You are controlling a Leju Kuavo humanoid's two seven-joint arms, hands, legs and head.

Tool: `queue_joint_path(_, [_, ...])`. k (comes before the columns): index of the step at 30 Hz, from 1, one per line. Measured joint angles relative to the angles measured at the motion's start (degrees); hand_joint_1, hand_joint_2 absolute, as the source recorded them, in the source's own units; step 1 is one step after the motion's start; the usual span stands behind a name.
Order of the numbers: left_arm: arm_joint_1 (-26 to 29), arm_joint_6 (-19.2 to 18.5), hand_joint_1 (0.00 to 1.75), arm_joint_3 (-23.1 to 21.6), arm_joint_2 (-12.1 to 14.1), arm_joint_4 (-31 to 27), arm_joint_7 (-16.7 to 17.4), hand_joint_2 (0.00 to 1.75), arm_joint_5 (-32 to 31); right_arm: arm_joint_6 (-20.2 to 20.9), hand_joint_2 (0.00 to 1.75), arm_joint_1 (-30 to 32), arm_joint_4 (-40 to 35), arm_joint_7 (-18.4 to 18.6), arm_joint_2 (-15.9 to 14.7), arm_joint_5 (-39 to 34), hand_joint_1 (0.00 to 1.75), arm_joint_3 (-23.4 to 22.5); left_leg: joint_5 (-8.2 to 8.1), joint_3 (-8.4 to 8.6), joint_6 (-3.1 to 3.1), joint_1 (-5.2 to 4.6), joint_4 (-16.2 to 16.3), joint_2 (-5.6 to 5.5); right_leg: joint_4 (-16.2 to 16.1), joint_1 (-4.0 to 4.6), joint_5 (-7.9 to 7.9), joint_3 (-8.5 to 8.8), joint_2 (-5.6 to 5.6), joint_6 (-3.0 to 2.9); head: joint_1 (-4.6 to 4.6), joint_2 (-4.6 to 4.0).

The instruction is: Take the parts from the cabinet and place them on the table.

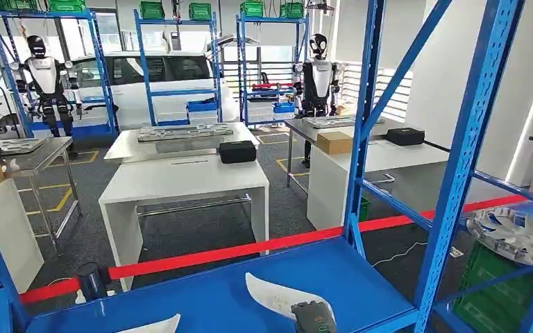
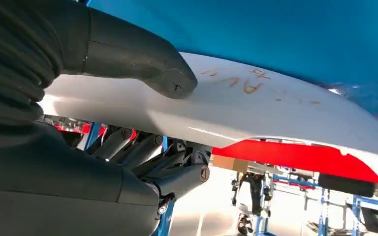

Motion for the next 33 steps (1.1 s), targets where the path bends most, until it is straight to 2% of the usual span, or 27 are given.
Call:
queue_joint_path(8, [0.1,-0.4,0.0,0.0,0.0,0.0,1.6,1.75,0.5,-0.4,1.75,0.0,0.0,-0.2,0.0,0.0,1.75,0.0,0.0,0.0,0.0,0.0,0.0,0.0,0.0,0.0,0.0,0.0,0.0,0.0,0.0,0.0])
queue_joint_path(15, [-0.1,0.2,0.0,0.1,-0.2,0.0,3.1,1.75,0.3,-3.1,1.75,-1.1,0.0,-1.6,0.0,-1.2,1.75,-1.1,0.0,-0.06,0.0,0.0,0.0,0.0,0.0,-0.04,0.01,-0.02,0.0,0.0,0.0,0.0])
queue_joint_path(21, [-0.3,0.5,0.0,0.1,-0.6,0.0,3.5,1.75,-0.4,-4.7,1.75,-6.7,-0.4,-2.2,0.0,-1.5,1.75,-2.4,0.02,-0.06,0.03,-0.01,0.0,0.02,0.0,-0.06,0.04,-0.04,0.02,0.02,0.0,0.0])
queue_joint_path(28, [-1.2,0.6,0.0,0.1,-1.4,0.0,4.5,1.75,-0.7,-3.2,1.75,-17.9,-0.9,-1.7,0.0,-0.8,1.75,-2.4,0.09,0.36,0.05,-0.05,0.0,-0.01,0.0,-0.04,0.06,-0.05,0.02,0.05,0.0,0.0])
queue_joint_path(33, [-1.2,0.6,0.0,0.1,-1.6,0.0,4.8,1.75,-0.5,-4.0,1.75,-19.7,-0.9,-2.1,0.0,-0.7,1.75,-2.4,0.08,0.28,0.06,-0.05,0.0,-0.02,0.0,-0.09,0.06,-0.04,-0.01,0.06,0.0,0.0])
